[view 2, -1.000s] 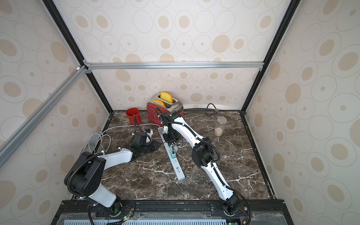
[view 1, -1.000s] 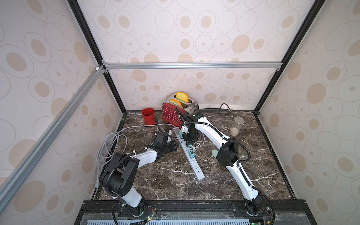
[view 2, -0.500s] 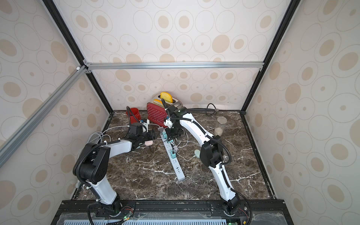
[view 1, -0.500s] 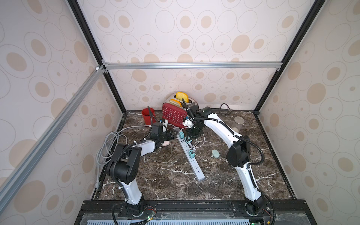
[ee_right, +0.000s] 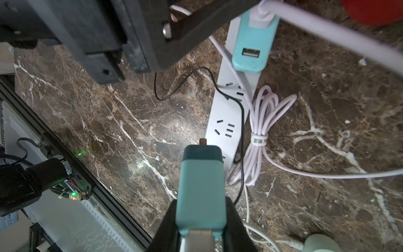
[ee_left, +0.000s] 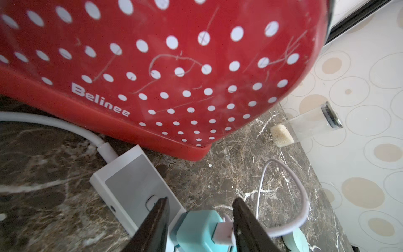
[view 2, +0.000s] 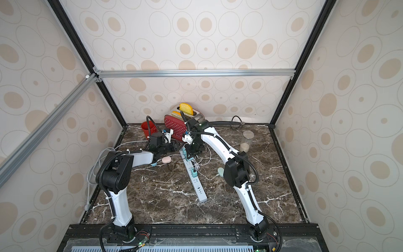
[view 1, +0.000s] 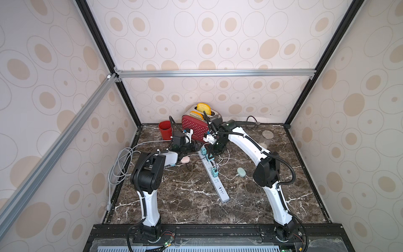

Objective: Charge the bluetooth headset
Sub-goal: Insert the plug into the socket.

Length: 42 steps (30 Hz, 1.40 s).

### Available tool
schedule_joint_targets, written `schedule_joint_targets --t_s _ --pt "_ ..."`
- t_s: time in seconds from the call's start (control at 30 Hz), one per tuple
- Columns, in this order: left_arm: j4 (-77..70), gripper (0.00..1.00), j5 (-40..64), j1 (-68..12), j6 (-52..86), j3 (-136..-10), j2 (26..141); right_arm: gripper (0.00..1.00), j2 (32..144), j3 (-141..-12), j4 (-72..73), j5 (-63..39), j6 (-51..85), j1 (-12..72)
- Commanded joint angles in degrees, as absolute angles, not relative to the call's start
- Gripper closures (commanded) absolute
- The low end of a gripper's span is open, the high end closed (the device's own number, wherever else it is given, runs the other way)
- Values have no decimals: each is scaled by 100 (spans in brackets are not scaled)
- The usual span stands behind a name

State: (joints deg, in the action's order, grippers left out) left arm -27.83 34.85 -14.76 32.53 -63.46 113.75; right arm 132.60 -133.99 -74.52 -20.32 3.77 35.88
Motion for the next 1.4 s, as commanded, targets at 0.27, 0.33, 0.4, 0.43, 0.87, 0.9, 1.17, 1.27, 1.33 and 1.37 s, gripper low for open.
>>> schedule_joint_targets --t_s 0.27,0.33,0.4,0.43,0.87,0.9,1.17,1.27,1.33,1.37 --pt "-3658 59 4020 -1510 3865 -6283 11704 100 13127 -13281 -7774 -1893 362 3569" --pt "-3777 59 4064 -1540 3918 -6224 11740 100 13123 -13263 -7784 -1890 384 3575" --pt "-3974 59 4113 -1547 4025 -6155 11807 100 13114 -13263 -7786 -1883 412 3572" --pt "-4153 58 4139 -1550 4126 -6108 11849 100 13113 -13254 -7779 -1881 421 3572" --pt "-4634 85 4050 -1497 4737 -6168 12124 100 13090 -13201 -7721 -1918 512 3572" --pt "-4591 85 4030 -1477 4738 -6191 12118 100 13079 -13201 -7717 -1908 511 3569" --pt "-4159 87 4006 -1451 4624 -6465 12251 100 13030 -13008 -7707 -1914 498 3575" --pt "-4180 90 4100 -1450 4660 -6354 12227 100 12995 -12955 -7721 -1881 486 3577" --pt "-4295 91 4170 -1464 4714 -6174 12141 100 12956 -12905 -7712 -1869 469 3566" --pt "-4396 91 4191 -1484 4757 -6045 12076 100 12940 -12887 -7713 -1859 452 3568"
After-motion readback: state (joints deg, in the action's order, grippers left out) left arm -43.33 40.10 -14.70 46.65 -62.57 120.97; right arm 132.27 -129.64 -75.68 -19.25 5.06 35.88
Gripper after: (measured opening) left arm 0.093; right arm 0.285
